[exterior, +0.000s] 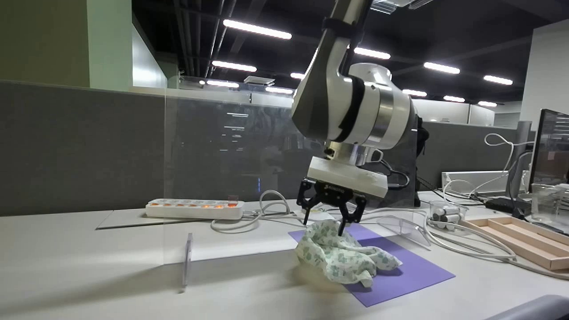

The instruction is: Hang the towel on the transparent stand on table

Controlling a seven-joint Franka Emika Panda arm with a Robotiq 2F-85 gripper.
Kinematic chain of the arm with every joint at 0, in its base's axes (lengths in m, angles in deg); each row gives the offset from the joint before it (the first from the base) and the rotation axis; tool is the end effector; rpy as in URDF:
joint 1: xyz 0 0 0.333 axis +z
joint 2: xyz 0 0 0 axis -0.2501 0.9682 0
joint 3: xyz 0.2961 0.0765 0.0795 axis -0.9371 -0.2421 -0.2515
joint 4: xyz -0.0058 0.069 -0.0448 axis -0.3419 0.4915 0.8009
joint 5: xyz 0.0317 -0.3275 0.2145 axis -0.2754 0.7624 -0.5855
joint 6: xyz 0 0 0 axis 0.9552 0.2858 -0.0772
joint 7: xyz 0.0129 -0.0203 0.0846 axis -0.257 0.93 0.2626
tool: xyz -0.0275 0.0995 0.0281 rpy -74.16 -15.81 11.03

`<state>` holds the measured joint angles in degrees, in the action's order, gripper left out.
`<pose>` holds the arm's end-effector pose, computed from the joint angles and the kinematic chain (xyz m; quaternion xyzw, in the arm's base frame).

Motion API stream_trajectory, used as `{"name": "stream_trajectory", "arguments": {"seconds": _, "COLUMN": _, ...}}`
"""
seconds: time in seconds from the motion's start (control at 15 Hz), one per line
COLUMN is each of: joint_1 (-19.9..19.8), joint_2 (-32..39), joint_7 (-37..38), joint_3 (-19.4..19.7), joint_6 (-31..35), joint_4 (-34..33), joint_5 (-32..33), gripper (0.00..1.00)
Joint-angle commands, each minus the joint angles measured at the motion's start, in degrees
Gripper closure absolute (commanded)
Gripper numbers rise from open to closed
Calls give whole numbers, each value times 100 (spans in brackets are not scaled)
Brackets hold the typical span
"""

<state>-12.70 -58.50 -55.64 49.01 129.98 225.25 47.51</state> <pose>0.4553 0.0290 0.1806 -0.9478 0.2856 -0.1230 0.0706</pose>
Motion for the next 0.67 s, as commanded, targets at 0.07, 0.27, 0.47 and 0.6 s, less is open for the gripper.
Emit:
{"name": "stream_trajectory", "arguments": {"seconds": 0.07, "joint_1": 363, "joint_2": 431, "joint_7": 457, "joint_3": 472, "joint_6": 354, "joint_4": -185, "joint_5": 301, "gripper": 55}}
{"name": "stream_trajectory", "arguments": {"seconds": 0.27, "joint_1": 497, "joint_2": 638, "joint_7": 589, "joint_3": 631, "joint_6": 477, "joint_4": -278, "joint_5": 315, "gripper": 76}}
{"name": "stream_trajectory", "arguments": {"seconds": 0.47, "joint_1": 556, "joint_2": 744, "joint_7": 660, "joint_3": 688, "joint_6": 465, "joint_4": -359, "joint_5": 326, "gripper": 95}}
{"name": "stream_trajectory", "arguments": {"seconds": 0.6, "joint_1": 551, "joint_2": 742, "joint_7": 667, "joint_3": 664, "joint_6": 428, "joint_4": -385, "joint_5": 330, "gripper": 100}}
